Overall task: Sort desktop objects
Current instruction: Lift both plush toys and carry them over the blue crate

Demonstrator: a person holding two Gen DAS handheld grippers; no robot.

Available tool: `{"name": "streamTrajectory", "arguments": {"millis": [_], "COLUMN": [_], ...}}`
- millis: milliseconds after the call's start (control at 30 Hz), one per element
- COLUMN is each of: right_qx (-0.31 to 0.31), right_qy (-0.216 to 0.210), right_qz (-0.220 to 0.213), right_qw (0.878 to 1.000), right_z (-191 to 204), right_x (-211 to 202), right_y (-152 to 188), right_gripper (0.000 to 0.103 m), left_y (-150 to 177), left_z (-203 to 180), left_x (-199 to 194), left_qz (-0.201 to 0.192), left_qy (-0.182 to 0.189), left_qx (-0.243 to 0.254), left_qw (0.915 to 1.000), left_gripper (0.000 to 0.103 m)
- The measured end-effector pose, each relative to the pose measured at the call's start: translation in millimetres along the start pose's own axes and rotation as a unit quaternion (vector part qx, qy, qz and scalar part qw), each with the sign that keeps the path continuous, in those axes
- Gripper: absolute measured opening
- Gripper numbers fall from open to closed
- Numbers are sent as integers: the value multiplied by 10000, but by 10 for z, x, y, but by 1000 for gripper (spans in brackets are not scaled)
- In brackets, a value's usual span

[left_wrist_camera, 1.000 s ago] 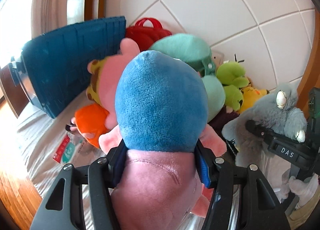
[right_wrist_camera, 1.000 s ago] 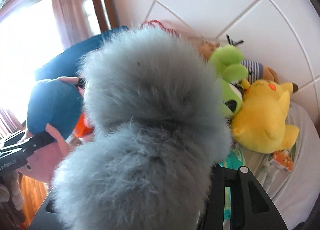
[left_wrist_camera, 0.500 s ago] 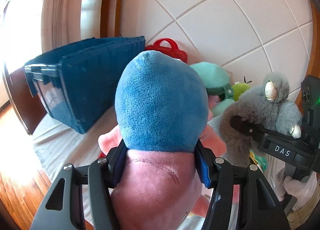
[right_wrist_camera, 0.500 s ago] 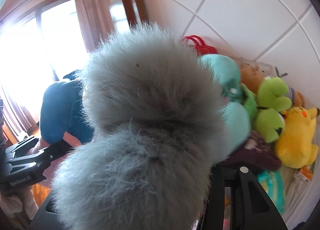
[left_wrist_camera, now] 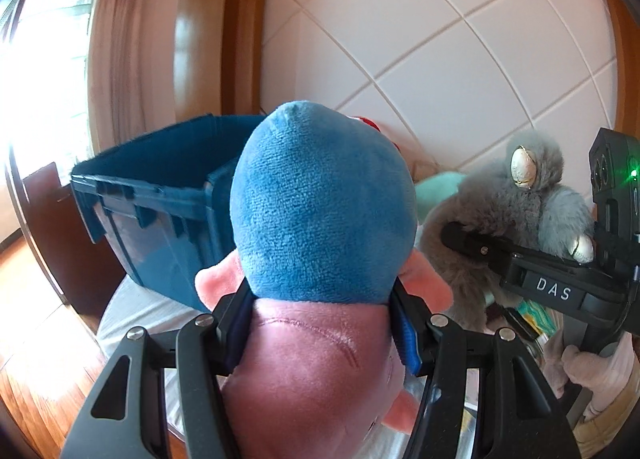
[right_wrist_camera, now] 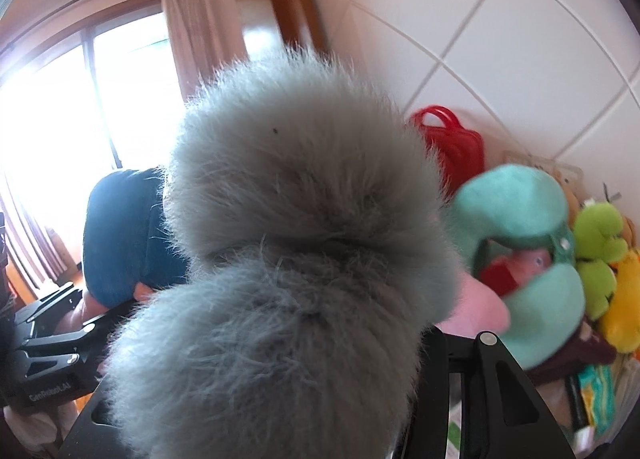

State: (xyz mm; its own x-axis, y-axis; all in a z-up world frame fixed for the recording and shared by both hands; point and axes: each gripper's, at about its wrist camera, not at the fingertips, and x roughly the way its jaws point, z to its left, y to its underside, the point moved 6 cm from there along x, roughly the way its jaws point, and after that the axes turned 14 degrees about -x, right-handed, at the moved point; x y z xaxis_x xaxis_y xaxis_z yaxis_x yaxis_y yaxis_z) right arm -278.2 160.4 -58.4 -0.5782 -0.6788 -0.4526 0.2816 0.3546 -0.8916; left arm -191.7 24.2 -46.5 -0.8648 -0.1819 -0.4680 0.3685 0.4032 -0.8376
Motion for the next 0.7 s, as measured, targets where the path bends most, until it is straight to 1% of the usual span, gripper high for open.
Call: {"name": "streamTrajectory", "arguments": {"millis": [133, 300, 367, 500, 600, 700], "right_qx": [-249, -463, -514, -665, -677, -652], "right_qy": [-210, -378, -478, -542, -539, -473], "right_qz": [-147, -335, -378, -523, -645, -771], "right_qw": [9994, 9977, 9968, 9949, 9942, 9938], "right_z": [143, 211, 280, 525, 712, 905], "right_x": [206, 486, 608, 835, 1048, 1259], "right_y": [-297, -668, -828, -1154, -1362, -1564], "right_gripper": [47, 47, 47, 47, 47, 47], "left_y": [-210, -549, -702, -1065, -1323, -1602], "left_z": [167, 387, 487, 761, 992, 1250], "left_x": [23, 40, 56, 168, 299, 489], "left_qz": [-180, -465, -578, -794, -904, -943], "left_qy": [-167, -359, -387, -422, -422, -323], "left_qx": [-125, -244, -267, -261, -228, -119], "left_qw": [9996, 9980, 9972, 9956, 9948, 9949], "left_gripper": [58, 58, 58, 58, 58, 58]}}
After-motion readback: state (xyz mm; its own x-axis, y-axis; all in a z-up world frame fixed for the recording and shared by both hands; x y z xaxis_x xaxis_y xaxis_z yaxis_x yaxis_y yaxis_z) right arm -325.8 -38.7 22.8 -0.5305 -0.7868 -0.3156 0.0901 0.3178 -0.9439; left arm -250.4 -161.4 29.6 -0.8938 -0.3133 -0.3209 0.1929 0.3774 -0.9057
